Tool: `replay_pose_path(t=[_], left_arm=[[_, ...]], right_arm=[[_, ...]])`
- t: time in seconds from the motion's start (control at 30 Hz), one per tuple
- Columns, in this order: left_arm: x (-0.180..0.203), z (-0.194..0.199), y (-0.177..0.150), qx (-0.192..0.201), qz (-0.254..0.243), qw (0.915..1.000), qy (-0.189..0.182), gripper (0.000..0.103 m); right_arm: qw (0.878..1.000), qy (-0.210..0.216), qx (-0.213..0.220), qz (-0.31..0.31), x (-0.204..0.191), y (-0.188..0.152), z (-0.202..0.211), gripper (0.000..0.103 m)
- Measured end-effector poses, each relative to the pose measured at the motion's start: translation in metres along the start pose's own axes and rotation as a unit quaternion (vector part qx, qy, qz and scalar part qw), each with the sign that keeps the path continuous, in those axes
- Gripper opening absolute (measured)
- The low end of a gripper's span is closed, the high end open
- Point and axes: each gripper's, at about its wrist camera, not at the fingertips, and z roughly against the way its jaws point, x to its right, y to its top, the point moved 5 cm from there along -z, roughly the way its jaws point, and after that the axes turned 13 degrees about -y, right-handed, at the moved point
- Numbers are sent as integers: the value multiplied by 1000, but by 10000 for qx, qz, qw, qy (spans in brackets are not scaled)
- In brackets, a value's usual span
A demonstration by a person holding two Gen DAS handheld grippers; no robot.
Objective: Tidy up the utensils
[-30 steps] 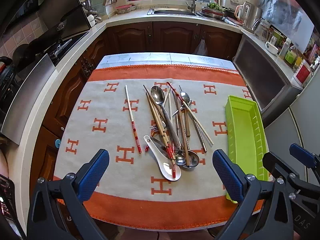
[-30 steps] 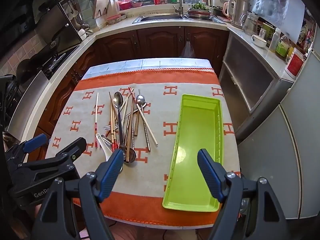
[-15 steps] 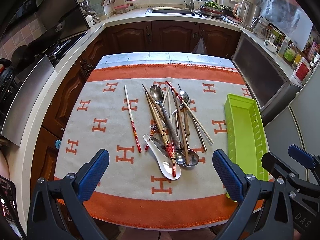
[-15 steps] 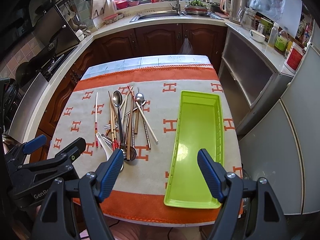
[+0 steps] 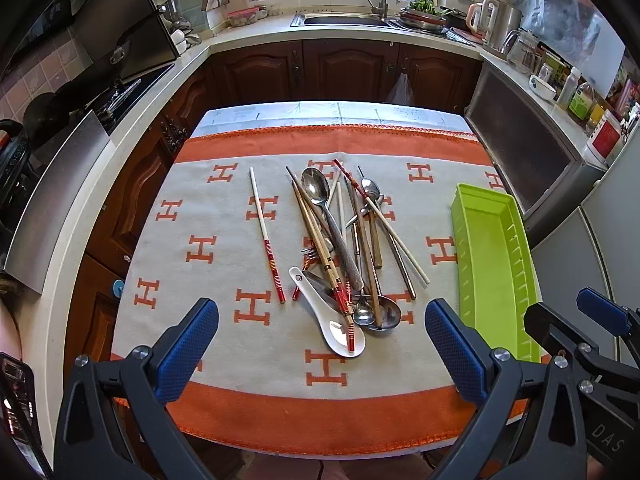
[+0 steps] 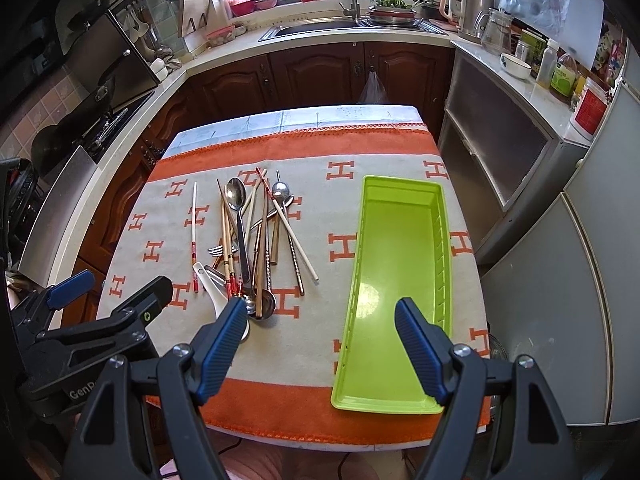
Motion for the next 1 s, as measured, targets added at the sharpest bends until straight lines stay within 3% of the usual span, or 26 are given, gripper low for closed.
replay_pose_path(t=[1.0], left_arm=[[-3,-18,6,-146,191,9996,-125,102]], right_arm=[[9998,71,-2,187,-7,13,-8,77]])
